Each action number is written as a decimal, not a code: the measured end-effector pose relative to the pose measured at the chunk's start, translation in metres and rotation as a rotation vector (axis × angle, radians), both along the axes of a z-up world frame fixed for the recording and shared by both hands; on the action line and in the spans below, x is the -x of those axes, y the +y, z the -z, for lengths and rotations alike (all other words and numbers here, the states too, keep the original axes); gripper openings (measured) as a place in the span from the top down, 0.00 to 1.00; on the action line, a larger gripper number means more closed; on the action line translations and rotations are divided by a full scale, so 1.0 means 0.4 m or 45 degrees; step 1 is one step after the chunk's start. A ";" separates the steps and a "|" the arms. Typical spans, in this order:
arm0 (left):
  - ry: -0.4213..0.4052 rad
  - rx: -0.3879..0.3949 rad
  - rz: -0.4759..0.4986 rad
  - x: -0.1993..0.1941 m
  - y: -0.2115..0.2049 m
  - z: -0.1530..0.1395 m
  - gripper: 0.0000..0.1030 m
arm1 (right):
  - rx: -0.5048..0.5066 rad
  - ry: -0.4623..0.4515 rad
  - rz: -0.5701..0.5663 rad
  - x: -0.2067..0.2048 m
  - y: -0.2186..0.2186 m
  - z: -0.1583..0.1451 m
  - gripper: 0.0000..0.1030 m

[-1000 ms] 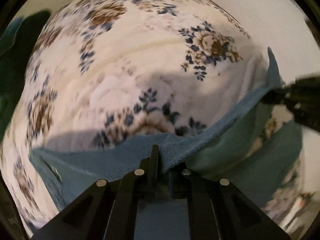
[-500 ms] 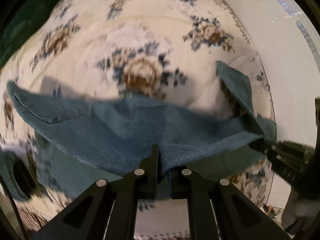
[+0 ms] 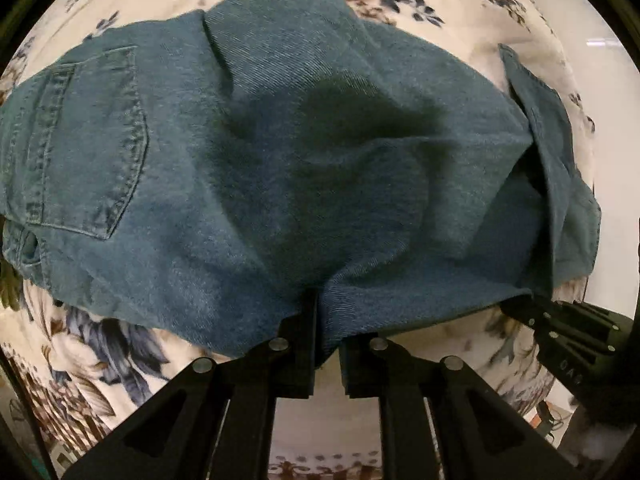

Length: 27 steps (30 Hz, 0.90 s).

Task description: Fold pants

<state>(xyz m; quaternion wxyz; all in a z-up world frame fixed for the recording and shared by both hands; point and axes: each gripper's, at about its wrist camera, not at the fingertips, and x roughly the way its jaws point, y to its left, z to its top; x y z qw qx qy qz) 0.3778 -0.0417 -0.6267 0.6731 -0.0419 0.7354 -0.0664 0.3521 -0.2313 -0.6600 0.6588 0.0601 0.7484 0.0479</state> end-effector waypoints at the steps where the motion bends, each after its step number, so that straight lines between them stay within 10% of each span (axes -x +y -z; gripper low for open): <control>1: -0.019 0.002 -0.024 0.001 0.000 -0.018 0.91 | -0.006 0.018 -0.005 0.001 0.003 0.002 0.88; 11: -0.206 -0.036 -0.096 0.035 0.024 -0.182 0.67 | -0.047 -0.051 -0.063 -0.021 0.006 -0.191 0.81; 14: -0.253 -0.064 -0.158 0.042 0.059 -0.212 0.23 | -0.104 -0.036 -0.027 -0.041 -0.016 -0.224 0.75; 16: -0.279 -0.078 -0.183 0.046 0.084 -0.223 0.17 | -0.159 0.001 -0.002 -0.051 -0.037 -0.241 0.11; 17: -0.274 -0.083 -0.197 0.042 0.094 -0.213 0.17 | -0.195 0.021 -0.005 -0.047 -0.039 -0.248 0.00; 27: -0.372 -0.440 -0.258 0.008 0.168 -0.147 0.17 | 0.251 -0.194 0.054 -0.194 -0.086 -0.201 0.04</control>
